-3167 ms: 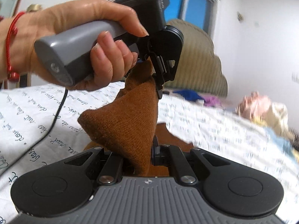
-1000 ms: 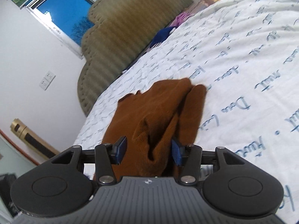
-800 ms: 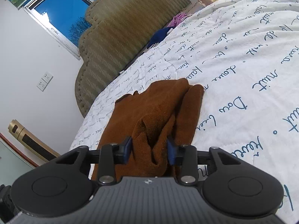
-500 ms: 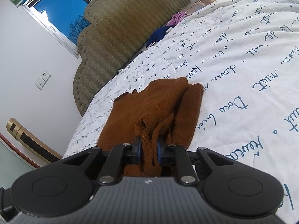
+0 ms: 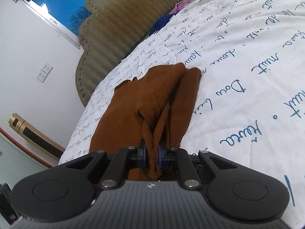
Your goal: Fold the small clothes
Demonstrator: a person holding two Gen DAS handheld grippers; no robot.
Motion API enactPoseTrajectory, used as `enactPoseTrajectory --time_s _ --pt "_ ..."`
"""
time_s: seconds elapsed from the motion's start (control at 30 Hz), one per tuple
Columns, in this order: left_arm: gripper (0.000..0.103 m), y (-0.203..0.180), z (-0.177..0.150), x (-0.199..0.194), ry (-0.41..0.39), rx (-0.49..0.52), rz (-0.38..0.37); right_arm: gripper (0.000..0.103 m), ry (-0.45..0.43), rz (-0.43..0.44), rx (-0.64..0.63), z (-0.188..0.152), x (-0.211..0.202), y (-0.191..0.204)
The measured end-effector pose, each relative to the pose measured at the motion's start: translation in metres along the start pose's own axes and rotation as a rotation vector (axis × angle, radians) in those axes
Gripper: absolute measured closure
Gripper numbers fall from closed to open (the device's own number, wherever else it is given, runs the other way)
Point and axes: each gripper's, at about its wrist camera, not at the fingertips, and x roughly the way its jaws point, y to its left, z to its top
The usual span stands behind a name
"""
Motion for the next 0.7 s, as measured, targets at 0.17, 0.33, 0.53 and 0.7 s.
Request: enactPoseTrajectory --time_s 0.17,0.33,0.53,0.7 --pt "0.013 -0.024 0.022 0.02 -0.009 0.019 0.007 0.087 0.0 0.081 0.094 -0.002 0.0 -0.007" --pt "0.013 -0.042 0.006 0.052 0.114 0.081 0.028 0.086 0.024 0.049 0.123 -0.005 0.0 -0.017" --pt "0.013 -0.035 0.002 0.045 0.106 0.049 0.01 0.072 0.012 0.061 0.085 -0.007 -0.009 -0.013" --pt "0.013 -0.018 0.018 0.05 0.108 -0.027 -0.018 0.028 -0.043 -0.006 0.007 0.006 -0.015 -0.004"
